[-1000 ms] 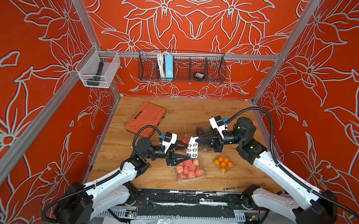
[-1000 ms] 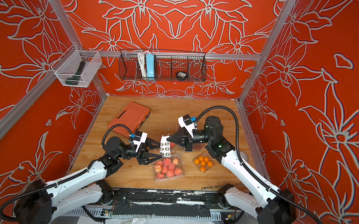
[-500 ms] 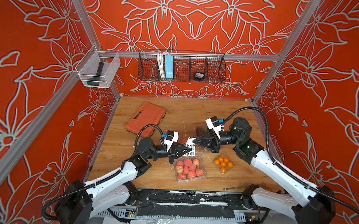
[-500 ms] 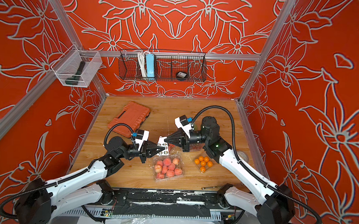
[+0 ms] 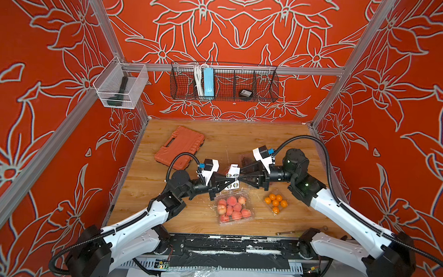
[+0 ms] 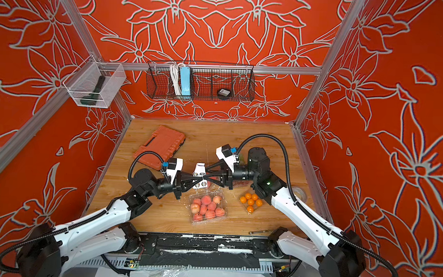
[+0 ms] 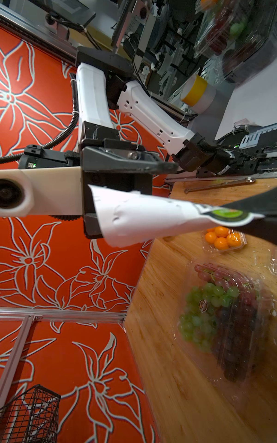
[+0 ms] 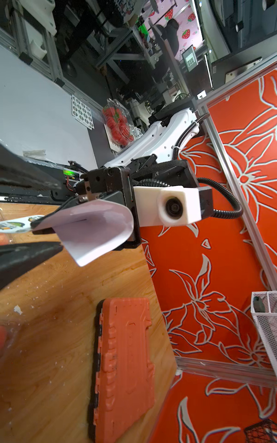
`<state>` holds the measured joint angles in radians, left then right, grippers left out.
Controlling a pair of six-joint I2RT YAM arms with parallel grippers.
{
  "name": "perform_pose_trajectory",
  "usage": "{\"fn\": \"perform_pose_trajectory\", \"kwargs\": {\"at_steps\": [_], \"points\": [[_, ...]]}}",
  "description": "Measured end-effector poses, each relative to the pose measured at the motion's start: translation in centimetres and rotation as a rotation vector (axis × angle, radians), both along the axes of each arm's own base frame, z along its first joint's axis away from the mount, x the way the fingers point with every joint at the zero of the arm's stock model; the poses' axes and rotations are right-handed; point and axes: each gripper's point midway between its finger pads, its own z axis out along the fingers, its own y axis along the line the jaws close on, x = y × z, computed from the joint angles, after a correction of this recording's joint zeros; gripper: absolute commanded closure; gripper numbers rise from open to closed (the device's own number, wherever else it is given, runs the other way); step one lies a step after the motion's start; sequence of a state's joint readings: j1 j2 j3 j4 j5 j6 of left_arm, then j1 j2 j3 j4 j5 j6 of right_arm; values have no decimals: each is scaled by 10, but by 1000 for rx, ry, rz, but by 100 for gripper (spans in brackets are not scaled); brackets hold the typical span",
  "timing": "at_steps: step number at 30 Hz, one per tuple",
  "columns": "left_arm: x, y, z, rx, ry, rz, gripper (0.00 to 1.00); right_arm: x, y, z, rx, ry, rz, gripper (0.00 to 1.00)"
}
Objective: Label fruit boxes
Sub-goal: Adjust the label sticker.
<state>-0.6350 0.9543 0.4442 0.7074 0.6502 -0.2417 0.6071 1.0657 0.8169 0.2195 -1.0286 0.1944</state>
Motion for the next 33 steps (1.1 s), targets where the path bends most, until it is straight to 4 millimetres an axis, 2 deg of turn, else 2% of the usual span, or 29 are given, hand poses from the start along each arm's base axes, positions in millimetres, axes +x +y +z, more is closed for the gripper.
{"fn": "perform_pose_trajectory", "kwargs": {"at_steps": [4, 6, 7, 11, 15, 22, 26, 31, 32, 33], "points": [[3, 0, 0, 8, 6, 15, 96, -8, 7, -2, -4, -1, 33, 84], [4, 0, 1, 7, 4, 19, 96, -11, 11, -5, -12, -1, 50, 98], [4, 0, 1, 8, 4, 19, 95, -11, 13, -6, -18, -4, 54, 100], [5, 1, 0, 13, 6, 26, 88, -8, 14, -9, -37, -8, 35, 100], [1, 2, 2, 19, -24, 18, 41, -7, 12, -10, -50, -28, 21, 100], [-15, 10, 7, 30, -124, -28, 3, -16, 4, 5, -78, -100, 42, 100], [-20, 14, 5, 29, -136, -101, 1, -37, -5, 14, -61, -136, 122, 100], [-29, 1, -1, 53, -104, -279, 1, -53, -10, 13, -58, -126, 195, 100], [-30, -1, -2, 55, -97, -304, 2, -53, -10, 12, -61, -123, 194, 100], [-34, -2, -2, 56, -94, -333, 8, -52, -10, 11, -62, -121, 194, 100]]}}
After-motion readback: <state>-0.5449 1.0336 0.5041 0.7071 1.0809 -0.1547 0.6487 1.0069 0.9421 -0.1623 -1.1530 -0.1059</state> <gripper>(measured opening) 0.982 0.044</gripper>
